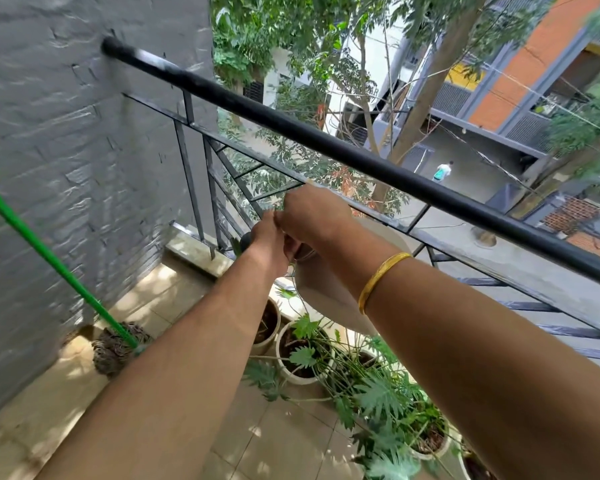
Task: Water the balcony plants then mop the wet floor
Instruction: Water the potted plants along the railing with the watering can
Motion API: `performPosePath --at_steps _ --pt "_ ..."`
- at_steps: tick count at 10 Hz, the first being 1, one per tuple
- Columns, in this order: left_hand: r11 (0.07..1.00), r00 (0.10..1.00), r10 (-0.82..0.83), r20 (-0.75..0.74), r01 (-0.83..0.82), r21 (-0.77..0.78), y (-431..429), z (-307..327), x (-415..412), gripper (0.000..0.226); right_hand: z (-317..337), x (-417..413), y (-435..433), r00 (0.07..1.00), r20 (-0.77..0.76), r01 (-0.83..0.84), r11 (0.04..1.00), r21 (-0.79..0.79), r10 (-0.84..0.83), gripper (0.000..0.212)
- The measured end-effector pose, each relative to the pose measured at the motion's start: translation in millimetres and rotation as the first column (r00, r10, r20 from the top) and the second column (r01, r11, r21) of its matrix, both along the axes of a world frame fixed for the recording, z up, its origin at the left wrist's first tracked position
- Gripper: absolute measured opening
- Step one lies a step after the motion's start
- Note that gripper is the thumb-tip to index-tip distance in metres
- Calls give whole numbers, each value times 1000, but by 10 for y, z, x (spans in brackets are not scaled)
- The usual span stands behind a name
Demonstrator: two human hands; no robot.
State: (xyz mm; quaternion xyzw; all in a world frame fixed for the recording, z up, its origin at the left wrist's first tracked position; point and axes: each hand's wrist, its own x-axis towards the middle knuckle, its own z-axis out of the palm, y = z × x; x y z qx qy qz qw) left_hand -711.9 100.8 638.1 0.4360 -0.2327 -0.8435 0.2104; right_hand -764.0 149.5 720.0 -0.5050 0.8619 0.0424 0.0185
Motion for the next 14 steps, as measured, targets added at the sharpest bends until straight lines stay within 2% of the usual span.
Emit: performPosePath --at_steps 1,2,3,4,5,7,8,9,10,12,13,14 --pt "996 994 -93 -53 93 -4 5 62 70 30 16 22 -29 1000 -17 4 1000 1 -4 40" --pt "996 996 -87 -25 87 -16 16 91 87 32 33 41 -49 1000 -23 -2 1000 -6 2 47" --pt "1000 999 11 33 -10 -18 -6 50 -3 33 34 46 -68 1000 -22 -16 1000 -12 16 48" --pt "1000 1000 27 -8 -27 13 -55 25 42 31 30 59 -75 1000 -15 -24 1000 -11 24 47" --pt "999 999 34 33 -33 -13 -82 -9 90 31 28 51 -54 1000 -15 -17 1000 -24 16 48" --pt "992 995 -35 97 47 -119 126 327 131 40 86 76 159 996 64 64 992 -112 -57 51" --pt "985 992 4 129 19 -172 219 492 89 34 142 68 399 979 154 165 957 -237 -130 54" --pt "943 981 -3 196 68 -327 311 613 -4 32 210 55 654 945 270 270 902 -337 -182 58" --pt "857 975 1 224 115 -502 572 850 -81 41 374 70 1049 928 321 321 847 -425 -190 58" --pt "702 956 35 291 184 -688 1060 1229 -6 47 473 257 1612 843 524 454 686 -569 -123 51" --pt "665 959 47 280 179 -725 1216 1302 53 45 511 362 1798 836 547 425 690 -585 -51 45" --pt "680 970 18 241 165 -714 1337 1331 134 43 558 450 1935 819 573 430 702 -568 -38 46"
